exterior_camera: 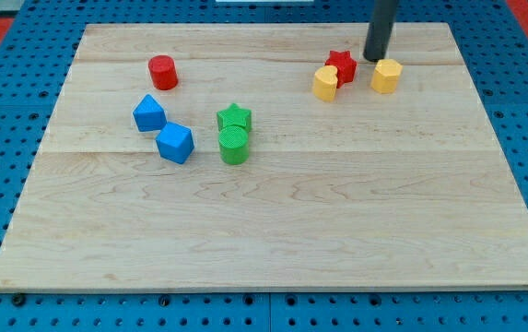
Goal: Move the yellow hexagon to the bottom right
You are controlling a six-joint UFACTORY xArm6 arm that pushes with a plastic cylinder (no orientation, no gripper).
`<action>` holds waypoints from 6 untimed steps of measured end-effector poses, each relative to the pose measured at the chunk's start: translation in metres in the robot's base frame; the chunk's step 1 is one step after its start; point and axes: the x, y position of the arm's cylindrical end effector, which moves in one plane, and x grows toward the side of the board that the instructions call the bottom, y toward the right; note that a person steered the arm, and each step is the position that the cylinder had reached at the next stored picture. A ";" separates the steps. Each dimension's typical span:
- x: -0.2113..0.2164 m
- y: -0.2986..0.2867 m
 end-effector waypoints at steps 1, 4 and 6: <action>0.061 0.004; 0.157 -0.029; 0.222 -0.081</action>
